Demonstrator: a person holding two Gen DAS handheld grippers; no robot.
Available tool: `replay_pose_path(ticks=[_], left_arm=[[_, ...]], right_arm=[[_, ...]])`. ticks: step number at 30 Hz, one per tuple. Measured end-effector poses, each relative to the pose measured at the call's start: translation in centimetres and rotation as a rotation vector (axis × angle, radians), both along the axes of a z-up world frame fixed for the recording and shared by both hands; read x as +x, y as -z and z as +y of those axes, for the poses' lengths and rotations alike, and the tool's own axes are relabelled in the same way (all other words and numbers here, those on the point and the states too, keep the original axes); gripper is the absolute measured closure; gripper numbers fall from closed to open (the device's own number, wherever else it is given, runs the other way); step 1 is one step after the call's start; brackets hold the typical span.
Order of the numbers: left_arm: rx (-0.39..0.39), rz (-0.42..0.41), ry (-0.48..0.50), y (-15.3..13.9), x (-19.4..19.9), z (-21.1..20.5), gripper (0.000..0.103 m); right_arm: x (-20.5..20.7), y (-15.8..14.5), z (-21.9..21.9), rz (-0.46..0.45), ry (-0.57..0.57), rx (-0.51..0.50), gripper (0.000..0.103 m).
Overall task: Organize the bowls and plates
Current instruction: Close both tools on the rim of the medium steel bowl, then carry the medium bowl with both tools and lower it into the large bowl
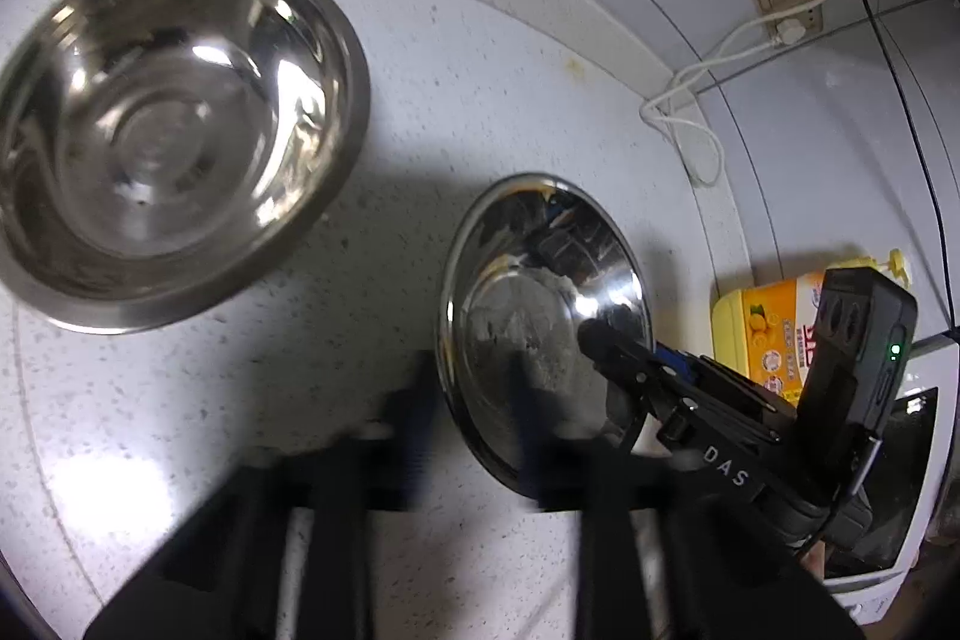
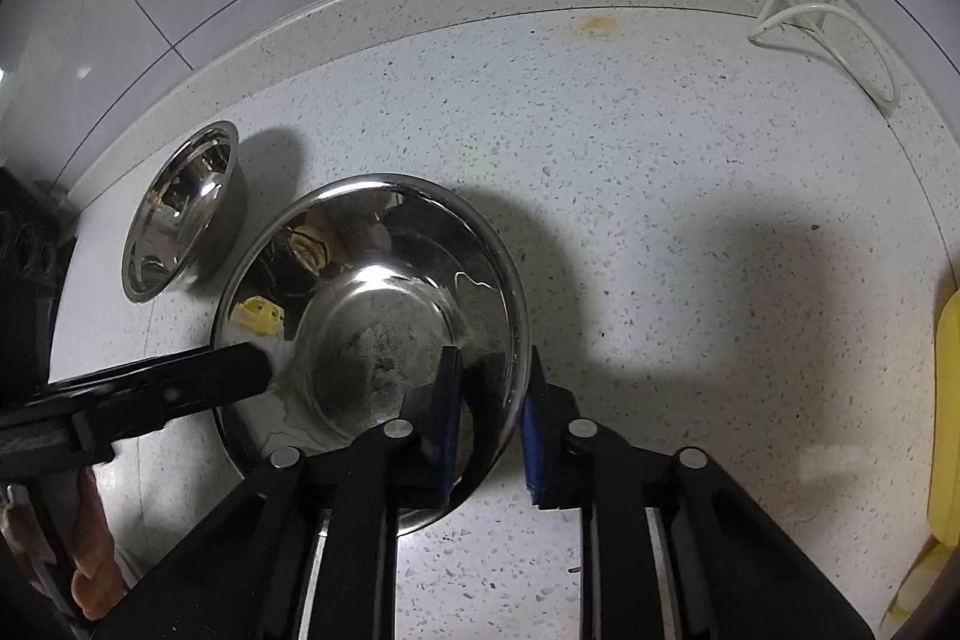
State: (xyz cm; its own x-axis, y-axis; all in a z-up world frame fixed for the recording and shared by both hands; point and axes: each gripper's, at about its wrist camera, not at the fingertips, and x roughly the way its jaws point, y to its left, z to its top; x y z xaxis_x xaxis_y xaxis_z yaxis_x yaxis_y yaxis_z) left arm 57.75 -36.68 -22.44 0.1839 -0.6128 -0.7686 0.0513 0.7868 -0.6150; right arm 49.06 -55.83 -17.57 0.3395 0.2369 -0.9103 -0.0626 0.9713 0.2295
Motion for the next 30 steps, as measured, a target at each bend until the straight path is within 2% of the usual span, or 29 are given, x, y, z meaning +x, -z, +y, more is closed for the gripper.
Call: replay_pose_path(ticks=[6, 14, 20, 24, 30], left_arm=[[-0.010, 0.017, 0.040, 0.1, -0.9, 0.4, 0.094], [-0.051, 0.062, 0.070, -0.5, -4.1, 1.9, 0.094], [-0.084, 0.055, 0.090, -2.5, -7.3, 2.6, 0.094], [-0.090, 0.022, 0.098, -3.9, -8.8, 2.9, 0.093], [-0.081, -0.007, 0.087, -4.2, -9.7, 4.0, 0.093]], right_arm=[[-1.2, -0.4, -0.1, -0.007, -0.008, 0.022, 0.090], [-4.8, -1.3, 0.3, 0.018, -0.009, 0.041, 0.090], [-8.8, -3.4, 1.0, 0.009, 0.001, 0.034, 0.090], [-11.0, -5.6, 1.5, -0.023, 0.012, 0.029, 0.090], [-11.6, -5.9, 2.6, -0.033, 0.021, 0.012, 0.090]])
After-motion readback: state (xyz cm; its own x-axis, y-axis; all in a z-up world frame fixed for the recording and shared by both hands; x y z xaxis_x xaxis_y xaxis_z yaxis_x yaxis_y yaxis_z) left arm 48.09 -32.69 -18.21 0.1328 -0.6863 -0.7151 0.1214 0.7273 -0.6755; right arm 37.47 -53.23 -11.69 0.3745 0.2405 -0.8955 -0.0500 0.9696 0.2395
